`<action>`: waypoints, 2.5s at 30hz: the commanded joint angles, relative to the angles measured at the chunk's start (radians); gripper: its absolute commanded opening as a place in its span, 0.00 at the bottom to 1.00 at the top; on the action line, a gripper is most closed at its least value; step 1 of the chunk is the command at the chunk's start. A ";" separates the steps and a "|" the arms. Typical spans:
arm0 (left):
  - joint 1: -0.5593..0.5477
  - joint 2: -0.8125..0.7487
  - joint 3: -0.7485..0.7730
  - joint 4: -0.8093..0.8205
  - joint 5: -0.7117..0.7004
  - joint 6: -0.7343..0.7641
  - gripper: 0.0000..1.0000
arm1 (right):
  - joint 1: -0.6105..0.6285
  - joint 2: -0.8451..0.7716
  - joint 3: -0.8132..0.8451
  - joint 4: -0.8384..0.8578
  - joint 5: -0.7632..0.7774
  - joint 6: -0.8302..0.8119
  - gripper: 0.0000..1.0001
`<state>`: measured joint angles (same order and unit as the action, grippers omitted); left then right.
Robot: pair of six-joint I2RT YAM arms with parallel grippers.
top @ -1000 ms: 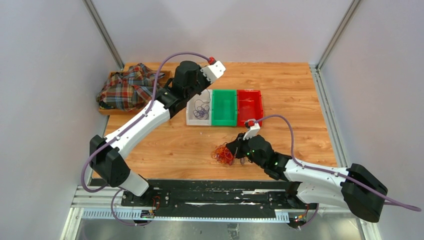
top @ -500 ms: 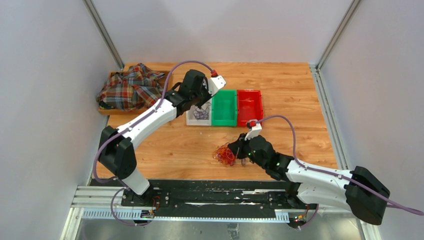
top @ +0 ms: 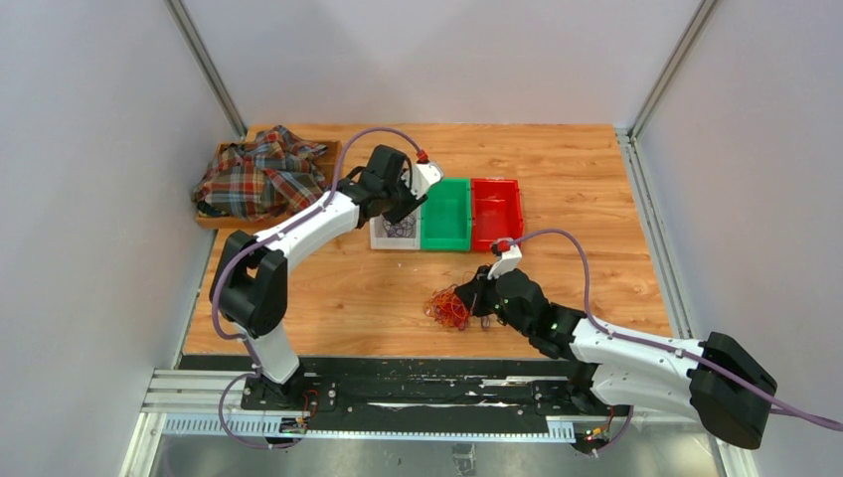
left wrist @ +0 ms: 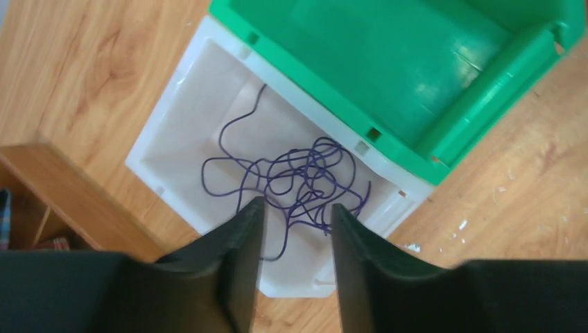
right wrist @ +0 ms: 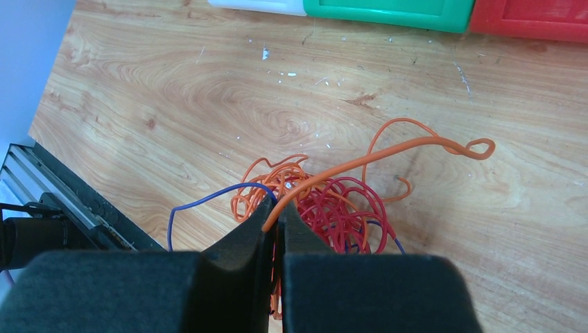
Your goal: Untangle the cables
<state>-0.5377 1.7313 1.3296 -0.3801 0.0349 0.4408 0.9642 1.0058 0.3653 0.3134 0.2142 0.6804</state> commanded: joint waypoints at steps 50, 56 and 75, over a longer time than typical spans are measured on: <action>-0.263 -0.151 0.125 -0.413 0.386 -0.238 0.01 | -0.035 0.027 0.024 0.097 0.031 0.018 0.43; -0.263 -0.188 0.224 -0.501 0.397 -0.254 0.01 | -0.022 0.024 0.071 0.101 -0.034 -0.087 0.46; -0.263 -0.254 0.476 -0.617 0.375 -0.255 0.01 | 0.022 0.086 0.222 0.233 -0.197 -0.340 0.50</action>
<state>-0.7944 1.4975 1.7382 -0.9672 0.3893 0.2039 0.9653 1.0203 0.5232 0.4808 0.0074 0.3962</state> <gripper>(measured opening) 0.018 0.505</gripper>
